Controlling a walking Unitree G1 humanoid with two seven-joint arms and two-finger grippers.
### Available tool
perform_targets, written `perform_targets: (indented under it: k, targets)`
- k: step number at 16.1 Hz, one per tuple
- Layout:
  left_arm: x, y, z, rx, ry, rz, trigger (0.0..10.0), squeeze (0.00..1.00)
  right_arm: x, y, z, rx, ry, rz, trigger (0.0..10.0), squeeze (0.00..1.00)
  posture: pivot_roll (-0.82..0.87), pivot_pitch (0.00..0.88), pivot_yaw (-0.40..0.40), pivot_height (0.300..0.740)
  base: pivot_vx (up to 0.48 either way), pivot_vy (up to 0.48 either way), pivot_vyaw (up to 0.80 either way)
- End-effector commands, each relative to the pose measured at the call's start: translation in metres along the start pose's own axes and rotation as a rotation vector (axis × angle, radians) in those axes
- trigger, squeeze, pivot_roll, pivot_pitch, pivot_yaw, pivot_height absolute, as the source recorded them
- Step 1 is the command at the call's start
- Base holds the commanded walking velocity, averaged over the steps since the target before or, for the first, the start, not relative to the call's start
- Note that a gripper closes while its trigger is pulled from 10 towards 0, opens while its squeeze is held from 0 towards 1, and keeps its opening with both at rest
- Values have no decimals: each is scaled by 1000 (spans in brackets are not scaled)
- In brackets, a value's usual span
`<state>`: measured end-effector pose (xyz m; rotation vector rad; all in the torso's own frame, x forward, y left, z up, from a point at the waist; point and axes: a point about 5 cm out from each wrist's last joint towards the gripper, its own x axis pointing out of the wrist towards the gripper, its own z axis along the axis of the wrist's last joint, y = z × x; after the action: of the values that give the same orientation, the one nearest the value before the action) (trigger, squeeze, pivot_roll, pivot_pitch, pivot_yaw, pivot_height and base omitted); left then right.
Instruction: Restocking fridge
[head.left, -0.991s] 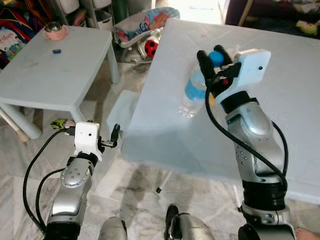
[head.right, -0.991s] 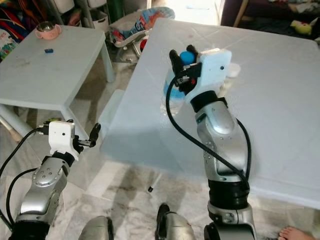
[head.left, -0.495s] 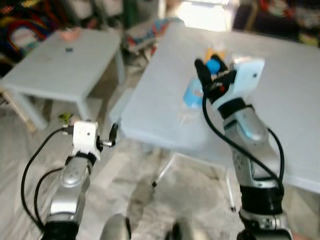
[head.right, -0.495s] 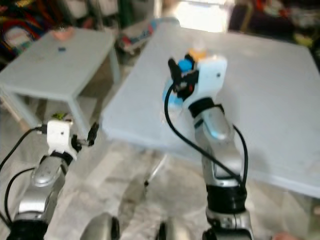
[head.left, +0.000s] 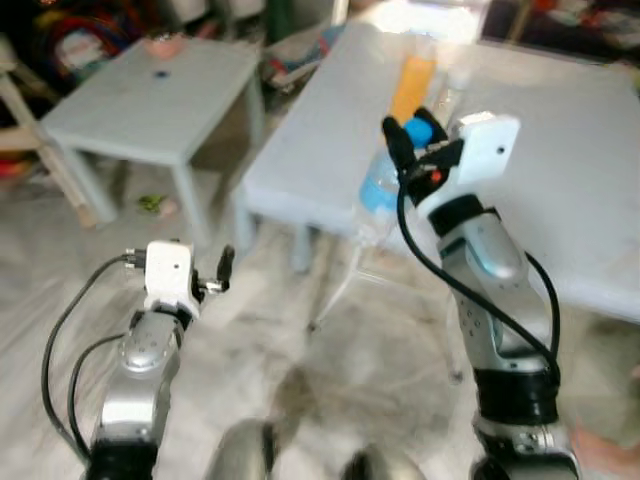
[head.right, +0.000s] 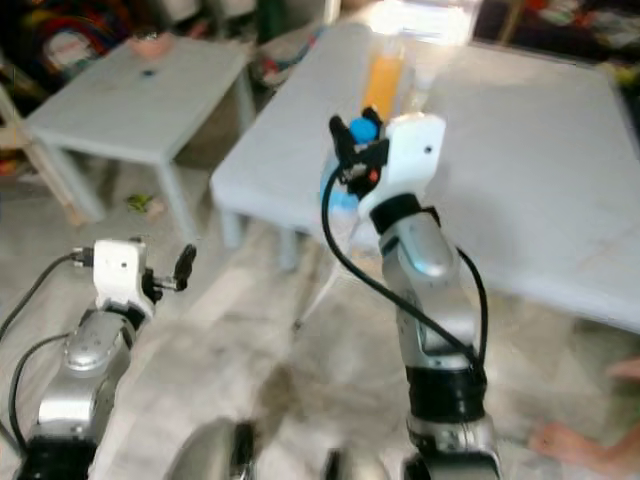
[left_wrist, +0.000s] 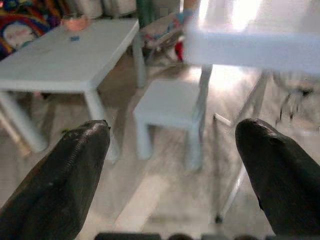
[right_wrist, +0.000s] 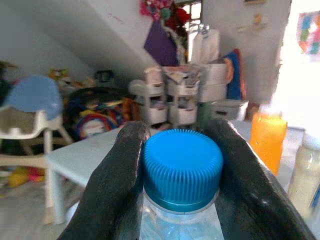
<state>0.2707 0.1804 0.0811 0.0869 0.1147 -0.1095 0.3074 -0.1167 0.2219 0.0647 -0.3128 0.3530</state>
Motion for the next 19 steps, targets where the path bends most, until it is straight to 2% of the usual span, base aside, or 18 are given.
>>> perform_targets:
  k: [1, 4, 8, 9, 10, 11, 12, 13, 15, 16, 19]
  targets:
    - [1, -1, 2, 9, -7, -6, 10000, 0, -1, -3, 3, -6, -13, -15, 10000, 0, 25, 80, -12, 740, -307, 0, 0]
    - [1, -1, 2, 11, -10, -7, 10000, 0, -2, -1, 1, -3, -11, -12, 10000, 0, 24, 79, -12, 740, -298, 0, 0]
    - [1, -1, 2, 9, -13, -3, 10000, 0, -6, 2, -5, 8, 7, -6, 10000, 0, 25, 82, -13, 740, 0, 0, 0]
    - [1, -1, 2, 8, -14, -1, 10000, 0, -7, 5, -6, 18, 9, 0, 8392, 0, 25, 82, -13, 740, 0, 0, 0]
    - [1, -1, 2, 8, -14, 1, 10000, 0, -8, 6, -7, 27, 7, 7, 6000, 0, 25, 82, -12, 740, 0, 0, 0]
    - [0, -1, 2, 6, -14, 4, 10000, 0, -10, 10, -7, 35, 2, 30, 4157, 0, 24, 82, -10, 740, 0, 0, 0]
    - [0, 0, 2, 5, -14, 6, 10000, 0, -10, 12, -8, 28, 7, 35, 6549, 0, 24, 82, -10, 740, 0, 0, 0]
    - [0, 0, 2, 4, -16, 8, 10000, 0, -13, 13, -12, 44, 25, 24, 10000, 0, 24, 80, -11, 740, 0, 0, 0]
    - [-2, 1, 2, 0, -18, 16, 10000, 0, -17, 12, -17, 38, 43, 16, 10000, 0, 22, 75, -11, 740, 0, 0, 0]
    - [-4, 4, 1, -1, -22, 35, 10000, 0, -25, 10, -25, 27, 73, 11, 10000, 0, 17, 68, -16, 740, 0, 0, 0]
    - [-8, 10, 0, 13, -25, 58, 10000, 0, -40, 5, -41, 31, 129, -23, 10000, 0, 12, 56, -25, 740, 0, 0, 800]
